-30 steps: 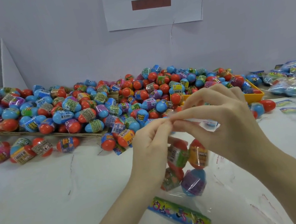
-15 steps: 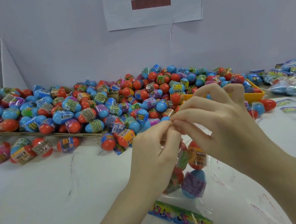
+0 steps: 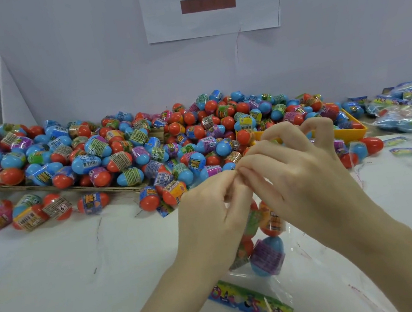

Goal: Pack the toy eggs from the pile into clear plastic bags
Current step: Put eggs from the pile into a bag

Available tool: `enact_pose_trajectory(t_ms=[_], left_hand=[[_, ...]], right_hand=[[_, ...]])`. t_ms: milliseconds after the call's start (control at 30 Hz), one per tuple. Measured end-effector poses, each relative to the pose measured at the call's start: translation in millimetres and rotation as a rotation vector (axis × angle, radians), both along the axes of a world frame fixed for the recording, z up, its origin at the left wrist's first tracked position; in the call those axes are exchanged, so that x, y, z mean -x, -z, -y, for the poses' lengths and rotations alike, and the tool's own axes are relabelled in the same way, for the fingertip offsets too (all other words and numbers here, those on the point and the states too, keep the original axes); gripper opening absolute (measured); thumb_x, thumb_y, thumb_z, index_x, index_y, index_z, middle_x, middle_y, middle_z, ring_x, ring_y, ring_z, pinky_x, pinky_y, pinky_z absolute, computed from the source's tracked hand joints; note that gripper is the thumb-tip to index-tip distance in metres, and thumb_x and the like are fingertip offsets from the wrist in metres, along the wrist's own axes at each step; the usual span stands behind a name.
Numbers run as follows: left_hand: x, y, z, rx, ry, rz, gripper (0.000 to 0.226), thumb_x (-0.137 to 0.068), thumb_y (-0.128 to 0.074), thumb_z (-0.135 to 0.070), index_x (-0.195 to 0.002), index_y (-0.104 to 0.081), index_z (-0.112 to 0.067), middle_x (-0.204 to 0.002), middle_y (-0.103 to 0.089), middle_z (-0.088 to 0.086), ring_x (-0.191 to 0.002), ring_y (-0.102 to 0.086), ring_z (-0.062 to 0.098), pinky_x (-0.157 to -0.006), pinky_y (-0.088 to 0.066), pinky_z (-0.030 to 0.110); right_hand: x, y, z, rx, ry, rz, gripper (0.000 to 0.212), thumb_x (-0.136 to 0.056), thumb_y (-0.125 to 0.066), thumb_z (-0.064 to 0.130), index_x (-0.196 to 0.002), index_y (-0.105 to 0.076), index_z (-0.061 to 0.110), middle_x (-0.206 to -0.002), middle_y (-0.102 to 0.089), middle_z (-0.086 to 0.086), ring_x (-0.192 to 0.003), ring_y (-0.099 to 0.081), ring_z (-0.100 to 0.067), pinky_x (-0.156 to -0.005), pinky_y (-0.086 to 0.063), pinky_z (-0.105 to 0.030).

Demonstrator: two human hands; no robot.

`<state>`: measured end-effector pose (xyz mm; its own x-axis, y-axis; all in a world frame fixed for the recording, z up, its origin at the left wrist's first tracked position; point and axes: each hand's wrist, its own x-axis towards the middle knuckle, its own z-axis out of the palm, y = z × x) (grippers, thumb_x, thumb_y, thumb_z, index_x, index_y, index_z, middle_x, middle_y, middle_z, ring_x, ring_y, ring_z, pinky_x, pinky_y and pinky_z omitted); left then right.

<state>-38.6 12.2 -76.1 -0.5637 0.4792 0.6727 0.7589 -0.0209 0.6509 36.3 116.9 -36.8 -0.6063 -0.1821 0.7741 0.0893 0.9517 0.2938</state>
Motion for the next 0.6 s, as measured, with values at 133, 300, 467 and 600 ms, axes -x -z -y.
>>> enact_pose_trajectory(t_ms=[133, 300, 467, 600], left_hand=[[-2.5, 0.1, -0.8, -0.018, -0.008, 0.013, 0.047, -0.084, -0.034, -0.036, -0.065, -0.057, 0.000, -0.055, -0.053, 0.011, -0.054, -0.047, 0.022, -0.054, -0.038, 0.046], [-2.1, -0.5, -0.5, -0.021, -0.007, 0.004, 0.046, -0.084, -0.034, -0.033, -0.070, -0.062, 0.000, -0.060, -0.058, 0.010, -0.057, -0.053, 0.023, -0.056, -0.041, 0.045], [-2.9, -1.3, 1.0, -0.028, 0.028, 0.085, 0.039, -0.083, -0.035, -0.035, -0.081, -0.069, -0.017, -0.068, -0.065, -0.008, -0.070, -0.062, 0.010, -0.061, -0.048, 0.029], [-4.7, -5.5, 1.3, -0.050, 0.066, 0.242, 0.021, -0.085, -0.043, -0.033, -0.078, -0.063, -0.033, -0.076, -0.067, -0.012, -0.073, -0.065, 0.007, -0.064, -0.052, 0.020]], right_hand=[[1.0, -0.1, -1.6, -0.009, 0.012, -0.030, 0.028, -0.087, -0.048, 0.023, -0.070, -0.068, 0.015, -0.072, -0.069, 0.002, -0.081, -0.064, -0.023, -0.074, -0.025, -0.034], [3.1, 2.7, -1.9, 0.031, 0.030, -0.051, 0.028, -0.088, -0.047, 0.024, -0.072, -0.067, 0.013, -0.074, -0.069, 0.000, -0.081, -0.063, -0.024, -0.074, -0.025, -0.035], [2.7, 3.0, -5.3, 0.181, 0.038, -0.048, 0.030, -0.088, -0.044, 0.027, -0.075, -0.067, 0.012, -0.076, -0.069, -0.001, -0.081, -0.060, -0.025, -0.073, -0.026, -0.035], [-2.1, -3.2, -9.5, 0.245, -0.049, -0.008, 0.024, -0.082, -0.054, 0.032, -0.082, -0.073, 0.017, -0.085, -0.070, 0.001, -0.090, -0.052, -0.021, -0.072, -0.028, -0.040]])
